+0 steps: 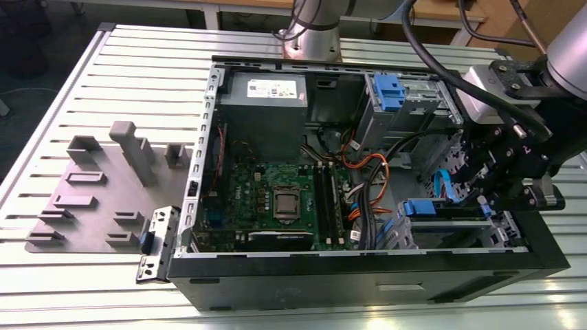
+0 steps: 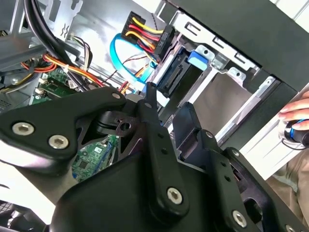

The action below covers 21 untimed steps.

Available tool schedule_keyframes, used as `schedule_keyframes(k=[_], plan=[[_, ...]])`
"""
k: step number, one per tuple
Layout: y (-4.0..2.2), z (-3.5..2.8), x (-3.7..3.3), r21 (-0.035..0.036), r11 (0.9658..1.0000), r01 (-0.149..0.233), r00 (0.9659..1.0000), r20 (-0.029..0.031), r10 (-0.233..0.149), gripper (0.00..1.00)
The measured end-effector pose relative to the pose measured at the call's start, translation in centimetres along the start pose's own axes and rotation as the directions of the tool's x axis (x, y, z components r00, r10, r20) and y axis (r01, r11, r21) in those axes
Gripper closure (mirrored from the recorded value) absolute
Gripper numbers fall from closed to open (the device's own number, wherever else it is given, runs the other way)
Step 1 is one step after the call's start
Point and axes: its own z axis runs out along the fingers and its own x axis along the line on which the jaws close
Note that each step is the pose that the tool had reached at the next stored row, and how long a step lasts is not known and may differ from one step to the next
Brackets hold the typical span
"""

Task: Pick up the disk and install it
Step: 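Insert the first disk wire, then insert the second disk wire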

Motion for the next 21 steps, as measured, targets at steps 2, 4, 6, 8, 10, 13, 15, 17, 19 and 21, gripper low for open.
schedule_keyframes(k=[2, 4, 6, 8, 10, 13, 15, 17, 19, 21], plan=[[-0.12, 0.01, 0.0, 0.0, 1.0, 0.0, 1.0, 0.0001, 0.0, 0.59], [-0.13, 0.01, 0.0, 0.0, 1.0, 0.0, 1.0, 0.0, 0.0, 0.59], [-0.32, 0.02, 0.01, 0.0, 1.0, 0.0, 1.0, 0.0, 0.0, 0.59], [-0.33, 0.02, 0.01, 0.0, 1.0, 0.0, 1.0, 0.0, 0.0, 0.59], [-0.34, 0.02, 0.01, 0.0, 1.0, 0.0, 1.0, 0.0, 0.0, 0.59], [-0.35, 0.02, 0.01, 0.0, 1.0, 0.0, 1.0, 0.0001, 0.0, 0.59], [-0.36, 0.02, 0.01, 0.0, 1.0, 0.0, 1.0, 0.0, 0.0, 0.59], [-0.36, 0.04, -0.07, 0.0, 1.0, 0.0, 1.0, 0.0001, 0.0, 0.59], [-0.37, 0.06, -0.36, 0.0, 1.0, 0.0, 1.0, 0.0, 0.0, 0.59], [-0.37, 0.13, -0.84, 0.0, 1.0, 0.0, 1.0, 0.0002, 0.0, 0.59]])
